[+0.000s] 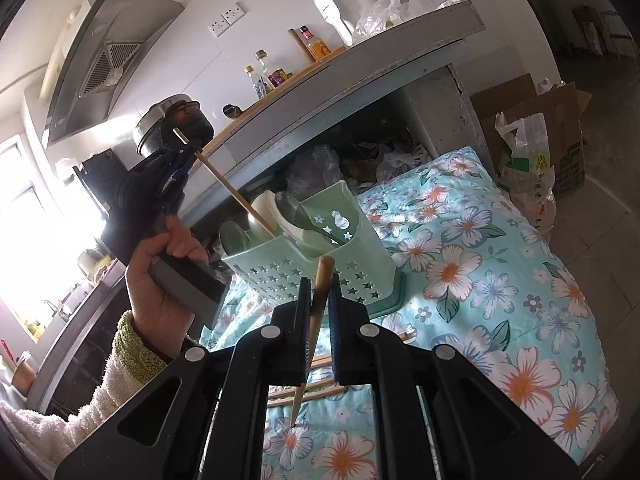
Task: Organize utensils
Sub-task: 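Drop the chopstick into the mint holder with the left gripper while the right carries its chopstick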
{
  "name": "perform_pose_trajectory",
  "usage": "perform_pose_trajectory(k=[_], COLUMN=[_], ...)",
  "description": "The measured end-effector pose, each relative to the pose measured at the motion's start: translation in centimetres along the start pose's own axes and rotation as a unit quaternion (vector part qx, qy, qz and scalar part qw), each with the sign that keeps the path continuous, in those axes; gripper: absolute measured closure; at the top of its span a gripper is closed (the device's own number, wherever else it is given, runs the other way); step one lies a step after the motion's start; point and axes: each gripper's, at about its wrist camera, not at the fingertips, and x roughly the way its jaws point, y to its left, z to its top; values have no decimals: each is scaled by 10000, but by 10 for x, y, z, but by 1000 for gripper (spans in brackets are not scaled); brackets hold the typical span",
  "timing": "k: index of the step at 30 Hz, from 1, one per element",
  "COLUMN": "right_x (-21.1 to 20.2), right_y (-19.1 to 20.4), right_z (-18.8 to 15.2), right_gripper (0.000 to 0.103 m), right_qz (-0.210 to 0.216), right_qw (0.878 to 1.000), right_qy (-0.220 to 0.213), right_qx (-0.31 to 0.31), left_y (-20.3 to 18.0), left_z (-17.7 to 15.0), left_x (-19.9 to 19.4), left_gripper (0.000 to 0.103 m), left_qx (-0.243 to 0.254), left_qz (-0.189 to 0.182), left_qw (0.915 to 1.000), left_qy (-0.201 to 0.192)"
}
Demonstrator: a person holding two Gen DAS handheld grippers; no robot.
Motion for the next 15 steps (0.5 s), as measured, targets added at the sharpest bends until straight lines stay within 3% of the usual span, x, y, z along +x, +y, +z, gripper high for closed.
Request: perform_pose_trajectory(k=[7, 12, 15], right_x=[-4, -7, -10], right_y=[4, 10, 15], right_z=[-1, 0, 1], right_gripper=[94, 95, 95], right_qz=[-15, 11, 107], right_qw=[10000, 9999, 9997], right_qy=[-19, -56, -77], right_qx=[-45, -130, -194], left_y=[-11, -15, -13], left_z=[-22, -25, -23], left_x=[-13, -29, -40], left_gripper=[94, 50, 38], left_qx=[481, 664, 782], left_qz=[115, 226, 413], left_qw=[9986, 9971, 9950], left_qy=[183, 310, 467])
